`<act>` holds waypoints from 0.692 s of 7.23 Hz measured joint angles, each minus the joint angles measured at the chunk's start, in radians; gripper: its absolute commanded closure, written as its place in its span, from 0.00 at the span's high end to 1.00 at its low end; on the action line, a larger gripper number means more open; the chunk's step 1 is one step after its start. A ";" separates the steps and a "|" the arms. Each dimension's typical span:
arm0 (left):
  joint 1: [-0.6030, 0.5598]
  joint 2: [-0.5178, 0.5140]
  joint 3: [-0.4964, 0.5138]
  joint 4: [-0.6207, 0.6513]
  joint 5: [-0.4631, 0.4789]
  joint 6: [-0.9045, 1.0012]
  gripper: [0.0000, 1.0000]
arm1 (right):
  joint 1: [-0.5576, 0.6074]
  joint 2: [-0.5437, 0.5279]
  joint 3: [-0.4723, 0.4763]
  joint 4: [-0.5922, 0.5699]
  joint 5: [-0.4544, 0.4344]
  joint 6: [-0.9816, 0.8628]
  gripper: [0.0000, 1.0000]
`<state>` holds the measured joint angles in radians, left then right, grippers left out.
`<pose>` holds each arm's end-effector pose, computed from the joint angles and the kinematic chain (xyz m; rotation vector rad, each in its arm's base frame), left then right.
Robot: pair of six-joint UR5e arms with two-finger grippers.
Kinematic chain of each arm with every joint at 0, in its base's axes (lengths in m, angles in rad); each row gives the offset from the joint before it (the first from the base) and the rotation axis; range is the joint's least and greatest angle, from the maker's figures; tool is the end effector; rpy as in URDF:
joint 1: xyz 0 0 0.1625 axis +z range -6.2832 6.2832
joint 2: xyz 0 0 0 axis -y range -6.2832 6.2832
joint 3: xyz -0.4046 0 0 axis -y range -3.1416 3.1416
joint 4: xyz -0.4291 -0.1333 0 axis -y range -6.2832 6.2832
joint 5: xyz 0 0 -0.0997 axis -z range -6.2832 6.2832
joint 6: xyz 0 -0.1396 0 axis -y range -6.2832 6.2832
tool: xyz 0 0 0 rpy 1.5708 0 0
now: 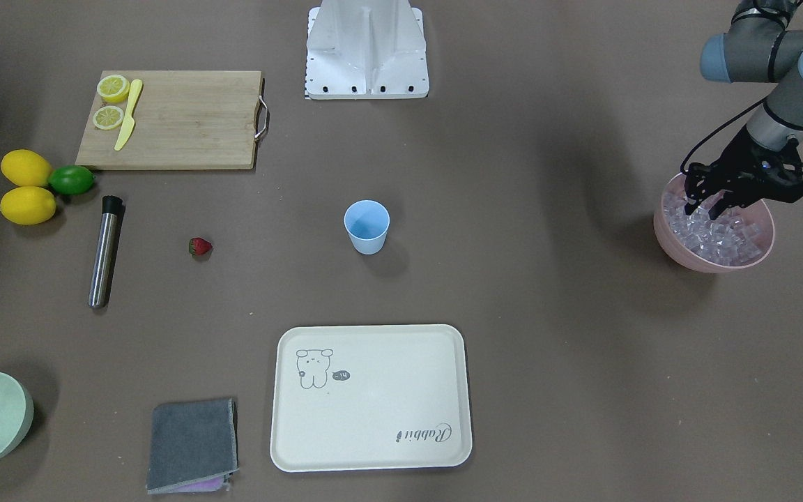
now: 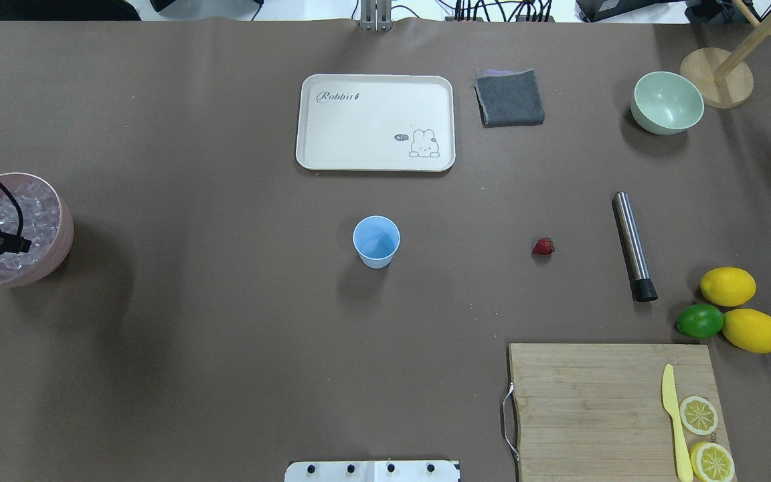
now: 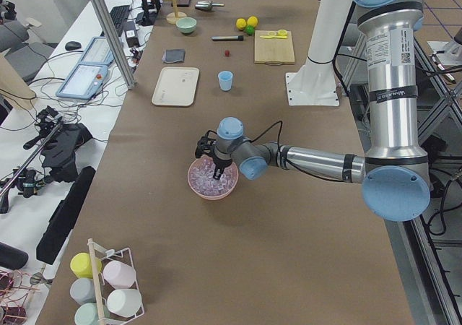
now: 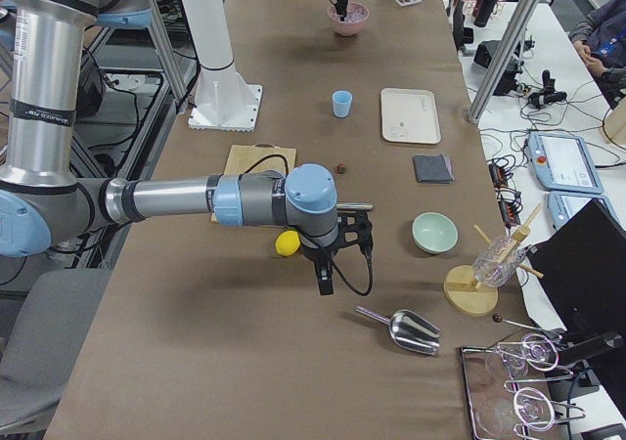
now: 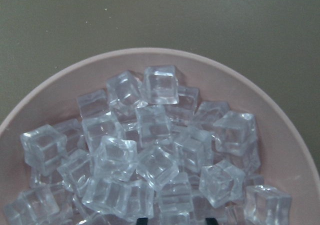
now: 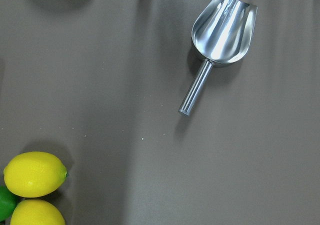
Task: Mash ice and strawberries in cup
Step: 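Lower the left gripper into the bowl and grasp an ice cube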
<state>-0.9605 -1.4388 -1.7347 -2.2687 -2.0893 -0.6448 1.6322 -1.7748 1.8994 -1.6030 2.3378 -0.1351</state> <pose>0.2517 -0.4717 0.5738 0.2864 0.8190 0.1568 0.0641 -0.4493 0.5963 0.1627 -0.7545 -0.1054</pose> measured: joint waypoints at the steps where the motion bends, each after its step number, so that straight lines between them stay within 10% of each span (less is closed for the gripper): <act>1: 0.005 0.000 0.001 0.000 0.000 0.000 0.29 | 0.000 0.000 0.000 0.000 0.000 0.000 1.00; 2: 0.008 0.000 0.001 0.000 0.000 0.000 0.00 | 0.000 -0.001 0.000 0.000 0.000 -0.001 1.00; 5: -0.002 0.007 -0.030 0.003 -0.018 0.002 0.00 | 0.000 -0.001 0.000 0.000 0.000 -0.003 1.00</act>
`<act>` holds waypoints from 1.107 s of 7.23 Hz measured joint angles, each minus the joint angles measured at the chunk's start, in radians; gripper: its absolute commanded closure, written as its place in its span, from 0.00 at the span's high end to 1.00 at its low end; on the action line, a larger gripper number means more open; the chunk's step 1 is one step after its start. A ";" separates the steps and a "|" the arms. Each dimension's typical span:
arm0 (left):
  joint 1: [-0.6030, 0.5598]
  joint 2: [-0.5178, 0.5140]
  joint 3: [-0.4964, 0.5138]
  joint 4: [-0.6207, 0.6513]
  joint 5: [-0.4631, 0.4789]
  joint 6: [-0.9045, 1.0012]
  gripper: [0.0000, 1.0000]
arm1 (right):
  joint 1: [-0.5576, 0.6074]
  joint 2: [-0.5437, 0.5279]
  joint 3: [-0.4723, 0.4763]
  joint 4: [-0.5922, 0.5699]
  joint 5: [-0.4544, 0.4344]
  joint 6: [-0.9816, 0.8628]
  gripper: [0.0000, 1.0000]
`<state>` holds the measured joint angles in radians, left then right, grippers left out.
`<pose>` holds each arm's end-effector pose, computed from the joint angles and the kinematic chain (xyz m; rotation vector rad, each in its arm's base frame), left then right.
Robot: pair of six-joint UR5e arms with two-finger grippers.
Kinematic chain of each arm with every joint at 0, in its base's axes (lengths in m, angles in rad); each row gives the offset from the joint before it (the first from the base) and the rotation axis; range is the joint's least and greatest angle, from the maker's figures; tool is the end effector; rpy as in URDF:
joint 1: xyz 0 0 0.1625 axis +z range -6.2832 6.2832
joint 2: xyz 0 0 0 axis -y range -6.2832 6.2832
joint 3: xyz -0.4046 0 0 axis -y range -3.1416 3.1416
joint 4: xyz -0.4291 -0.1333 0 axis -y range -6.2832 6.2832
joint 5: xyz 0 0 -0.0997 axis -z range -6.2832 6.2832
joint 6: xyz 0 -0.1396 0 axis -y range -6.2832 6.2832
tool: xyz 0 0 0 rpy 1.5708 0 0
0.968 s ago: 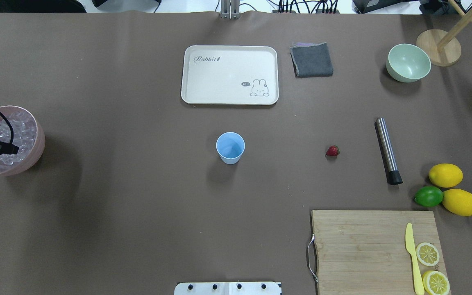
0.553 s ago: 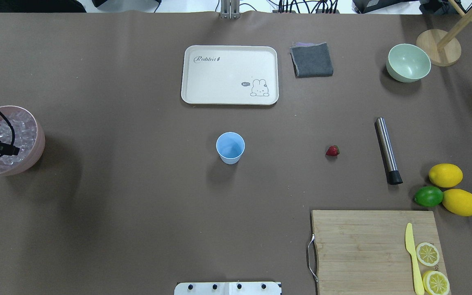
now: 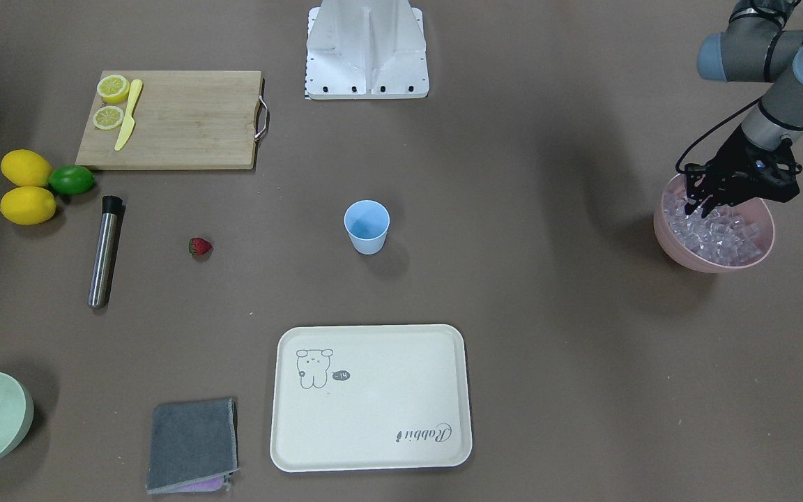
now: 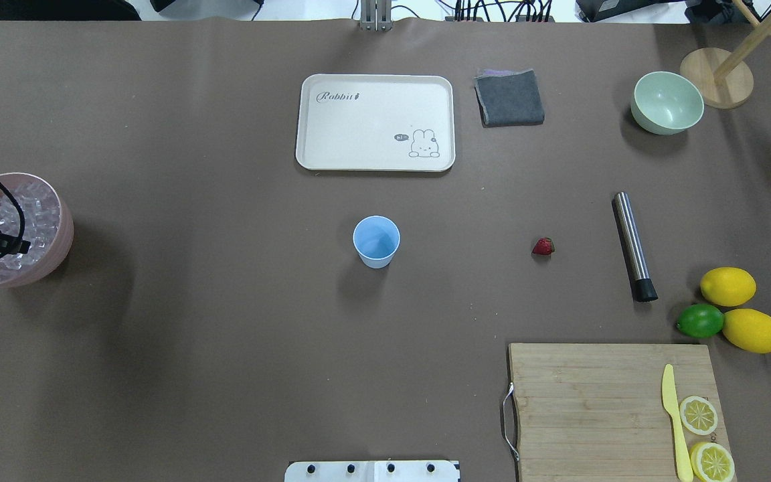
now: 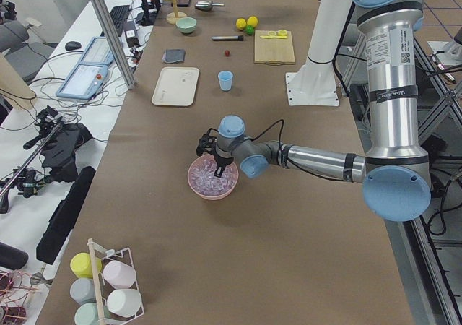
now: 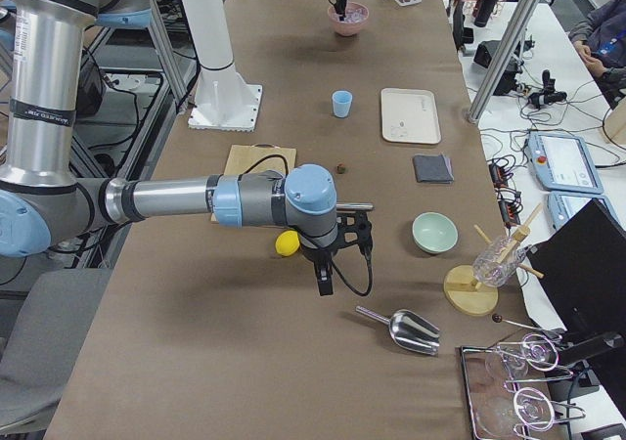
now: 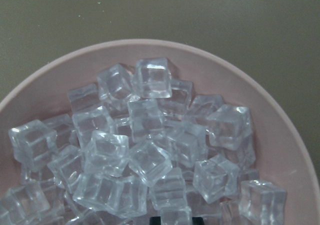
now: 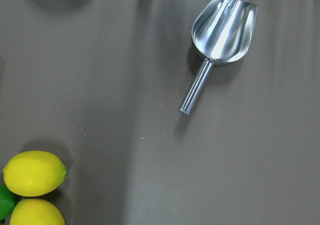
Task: Mash ice and strawberries in cup
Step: 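Lower the left gripper into the bowl and grasp an ice cube, then carry the ice cube with the left gripper over the light-blue cup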
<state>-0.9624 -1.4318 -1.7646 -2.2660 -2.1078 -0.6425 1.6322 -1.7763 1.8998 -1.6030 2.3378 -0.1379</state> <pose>0.2505 -0.4679 0.5595 0.2935 0.8424 0.1695 0.0641 -0.4486 0.5967 0.1627 -0.7544 -0.1077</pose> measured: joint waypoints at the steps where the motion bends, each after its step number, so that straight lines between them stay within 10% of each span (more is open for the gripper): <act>1: -0.024 0.000 -0.012 0.004 -0.025 0.018 0.00 | 0.000 0.000 0.001 0.000 0.000 0.000 1.00; 5: -0.161 -0.121 -0.047 -0.001 -0.132 -0.059 0.00 | 0.000 -0.003 0.003 0.000 0.000 0.000 1.00; 8: -0.002 -0.266 -0.047 -0.058 -0.049 -0.412 0.00 | 0.000 -0.006 0.004 0.000 0.000 -0.002 1.00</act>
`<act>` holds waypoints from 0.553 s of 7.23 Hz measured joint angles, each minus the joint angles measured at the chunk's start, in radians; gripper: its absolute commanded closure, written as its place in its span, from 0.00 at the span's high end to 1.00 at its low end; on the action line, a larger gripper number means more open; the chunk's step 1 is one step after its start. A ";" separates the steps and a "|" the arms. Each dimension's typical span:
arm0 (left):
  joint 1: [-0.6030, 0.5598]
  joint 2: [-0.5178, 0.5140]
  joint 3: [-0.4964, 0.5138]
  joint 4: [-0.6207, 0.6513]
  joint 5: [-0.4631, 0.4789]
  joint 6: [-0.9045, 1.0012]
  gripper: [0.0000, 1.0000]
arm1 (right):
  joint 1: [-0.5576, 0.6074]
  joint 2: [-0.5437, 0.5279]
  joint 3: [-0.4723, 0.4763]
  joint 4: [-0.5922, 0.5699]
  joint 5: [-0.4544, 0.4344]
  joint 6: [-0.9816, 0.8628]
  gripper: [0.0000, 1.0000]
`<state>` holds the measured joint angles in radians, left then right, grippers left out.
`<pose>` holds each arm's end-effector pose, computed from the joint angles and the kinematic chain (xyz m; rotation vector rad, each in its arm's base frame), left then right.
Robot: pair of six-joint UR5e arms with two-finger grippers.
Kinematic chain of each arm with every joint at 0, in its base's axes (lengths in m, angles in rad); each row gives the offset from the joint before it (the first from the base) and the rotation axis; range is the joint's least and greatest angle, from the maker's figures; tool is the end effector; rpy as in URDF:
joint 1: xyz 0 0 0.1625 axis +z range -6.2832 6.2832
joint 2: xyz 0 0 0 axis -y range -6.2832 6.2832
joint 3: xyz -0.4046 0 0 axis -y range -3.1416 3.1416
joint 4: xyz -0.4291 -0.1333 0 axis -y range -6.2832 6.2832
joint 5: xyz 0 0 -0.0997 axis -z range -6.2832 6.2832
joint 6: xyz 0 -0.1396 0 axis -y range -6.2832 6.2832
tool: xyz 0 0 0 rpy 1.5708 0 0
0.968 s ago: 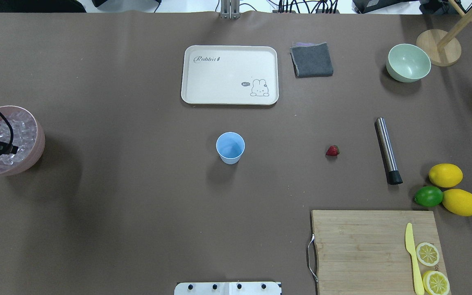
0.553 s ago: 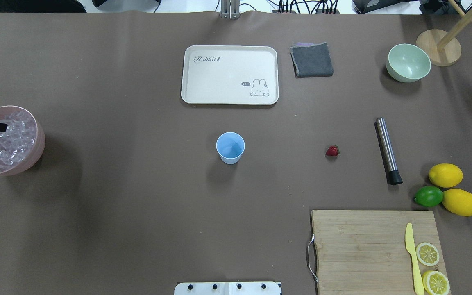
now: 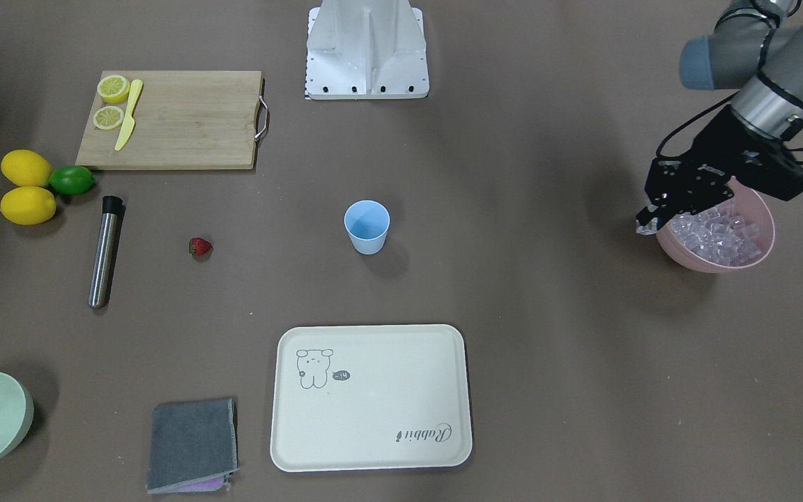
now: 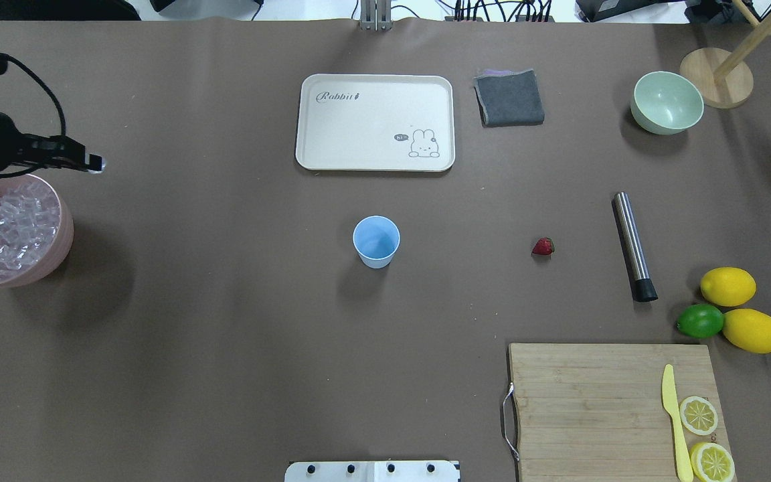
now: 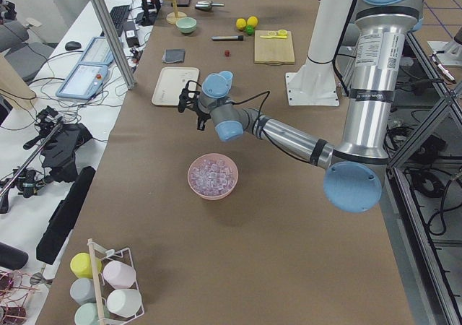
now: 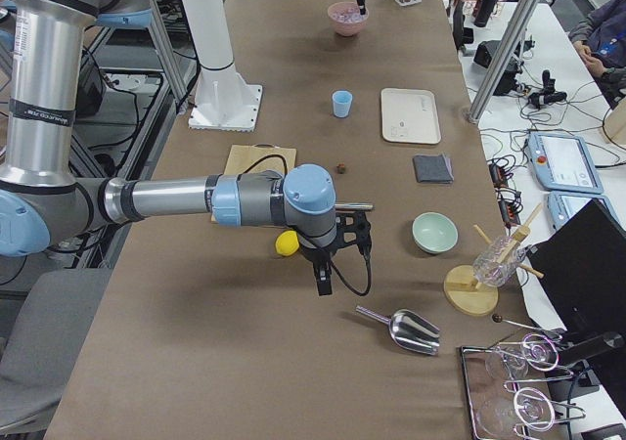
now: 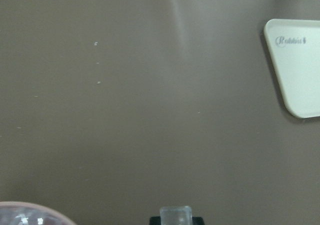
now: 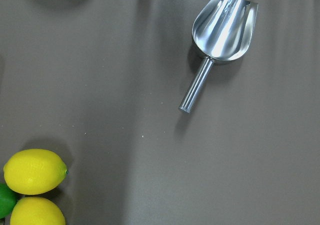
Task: Mash ice and strawberries in cup
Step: 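Carry the ice cube with the left gripper over the light-blue cup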
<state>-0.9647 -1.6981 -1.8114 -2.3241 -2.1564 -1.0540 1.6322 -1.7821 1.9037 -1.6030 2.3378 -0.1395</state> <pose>0.2956 -0.5250 0.3703 0.3468 1.1493 -0.0647 0.0639 -0.4463 0.5973 0.1615 -0.7545 -0.1085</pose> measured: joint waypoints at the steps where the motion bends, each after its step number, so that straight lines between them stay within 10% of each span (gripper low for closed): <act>1: 0.089 -0.041 0.005 0.000 0.076 -0.048 0.00 | 0.000 0.000 0.000 0.000 0.000 0.000 1.00; 4: 0.315 -0.228 0.027 0.032 0.301 -0.258 0.00 | 0.000 0.000 0.001 0.000 0.000 -0.002 1.00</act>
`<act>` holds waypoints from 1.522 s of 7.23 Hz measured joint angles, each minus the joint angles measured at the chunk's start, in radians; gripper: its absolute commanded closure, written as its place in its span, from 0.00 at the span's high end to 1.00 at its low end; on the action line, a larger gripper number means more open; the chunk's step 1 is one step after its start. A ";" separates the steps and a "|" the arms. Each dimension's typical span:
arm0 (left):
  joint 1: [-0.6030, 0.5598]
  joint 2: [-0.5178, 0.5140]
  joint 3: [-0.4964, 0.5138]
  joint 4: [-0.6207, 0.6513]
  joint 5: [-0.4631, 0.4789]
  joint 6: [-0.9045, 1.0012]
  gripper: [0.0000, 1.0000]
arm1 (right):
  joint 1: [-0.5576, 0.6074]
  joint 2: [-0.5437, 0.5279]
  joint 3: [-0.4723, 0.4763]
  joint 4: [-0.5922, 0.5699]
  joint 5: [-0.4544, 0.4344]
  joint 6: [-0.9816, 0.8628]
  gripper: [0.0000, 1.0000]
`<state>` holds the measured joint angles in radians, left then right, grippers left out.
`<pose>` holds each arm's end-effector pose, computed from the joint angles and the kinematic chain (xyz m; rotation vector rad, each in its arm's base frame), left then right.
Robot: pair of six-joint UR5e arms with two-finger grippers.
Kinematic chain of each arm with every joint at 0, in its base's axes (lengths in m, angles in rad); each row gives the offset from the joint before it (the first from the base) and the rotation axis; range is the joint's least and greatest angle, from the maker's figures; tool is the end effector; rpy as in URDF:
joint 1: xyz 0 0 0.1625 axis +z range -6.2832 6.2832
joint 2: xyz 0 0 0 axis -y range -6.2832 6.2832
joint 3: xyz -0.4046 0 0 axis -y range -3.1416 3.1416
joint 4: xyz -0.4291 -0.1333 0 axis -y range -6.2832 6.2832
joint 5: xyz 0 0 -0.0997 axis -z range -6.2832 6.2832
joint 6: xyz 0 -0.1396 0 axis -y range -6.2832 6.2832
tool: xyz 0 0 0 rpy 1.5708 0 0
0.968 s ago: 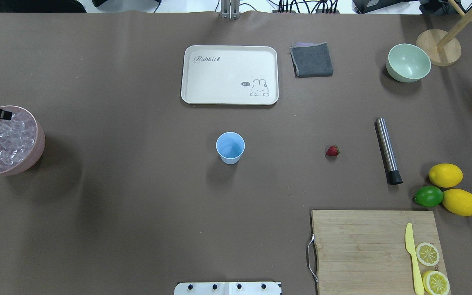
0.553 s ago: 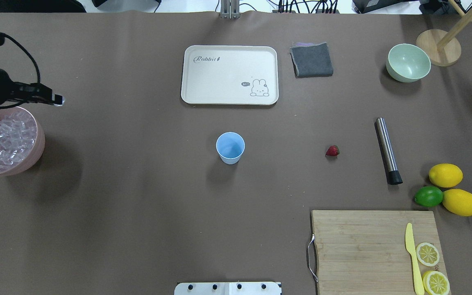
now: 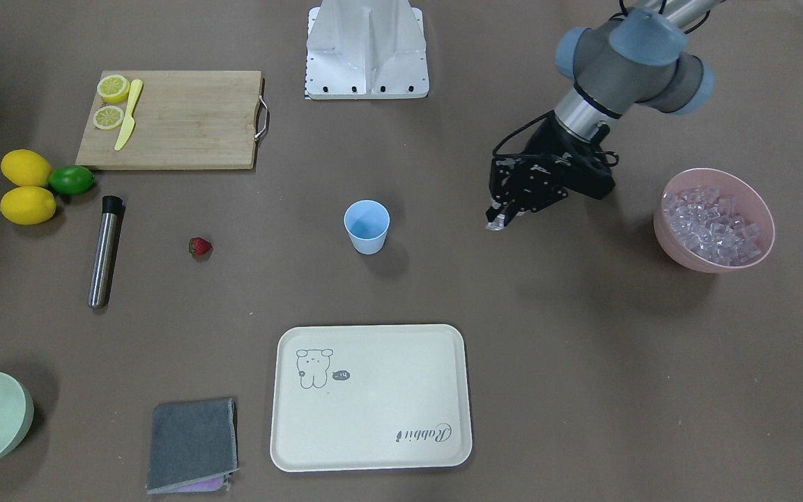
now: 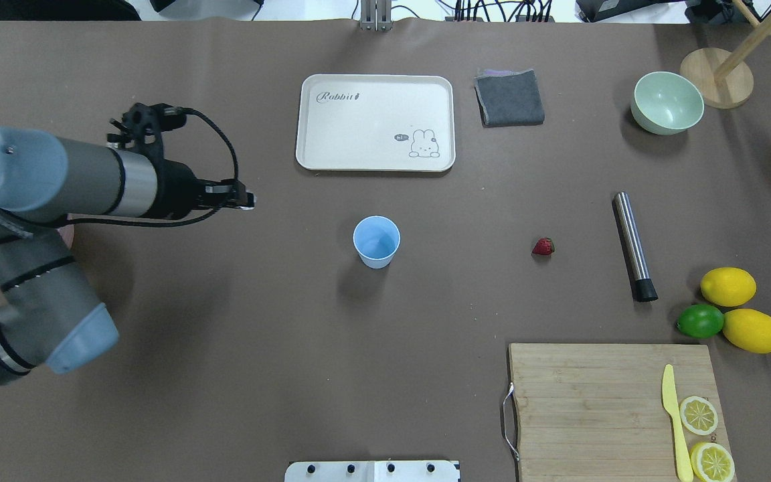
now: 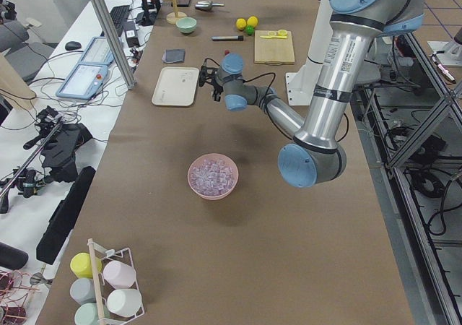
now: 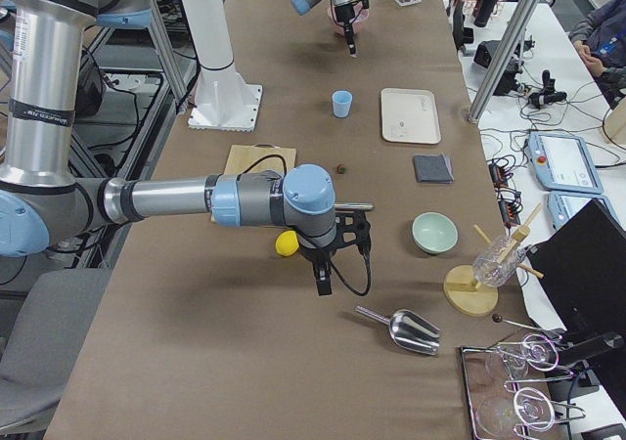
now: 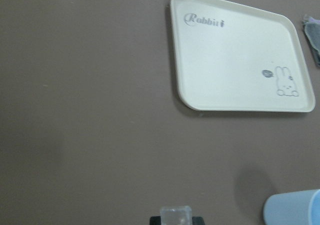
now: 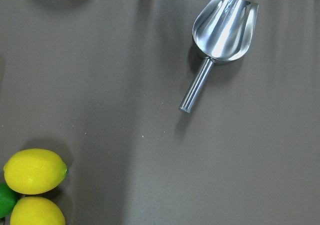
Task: Mash ice and strawberries in cup
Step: 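Carry the ice cube with the left gripper over the light-blue cup, then open the left gripper to drop the cube into the cup, withdraw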
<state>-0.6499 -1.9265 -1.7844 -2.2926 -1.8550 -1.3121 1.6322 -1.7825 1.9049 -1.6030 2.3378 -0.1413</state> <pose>0.4674 -0.4735 0.2516 0.3436 1.2580 -0.1508 0.0639 -0.4461 0.5968 0.1629 -0.7542 -0.1105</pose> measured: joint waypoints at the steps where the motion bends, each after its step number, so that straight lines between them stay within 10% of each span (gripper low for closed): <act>1: 0.069 -0.064 0.015 0.021 0.098 -0.062 0.00 | 0.000 0.000 0.000 0.000 0.000 -0.001 1.00; 5: 0.186 -0.224 0.085 0.087 0.259 -0.175 0.00 | 0.000 0.000 0.000 0.000 -0.001 -0.004 1.00; 7: 0.210 -0.240 0.092 0.089 0.297 -0.186 0.97 | 0.000 0.000 0.001 0.001 -0.002 -0.002 1.00; 11: 0.218 -0.241 0.096 0.090 0.306 -0.195 0.98 | 0.000 0.003 0.002 0.000 -0.002 0.000 1.00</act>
<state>-0.4319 -2.1675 -1.6884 -2.2025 -1.5489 -1.5073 1.6322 -1.7800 1.9067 -1.6026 2.3363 -0.1413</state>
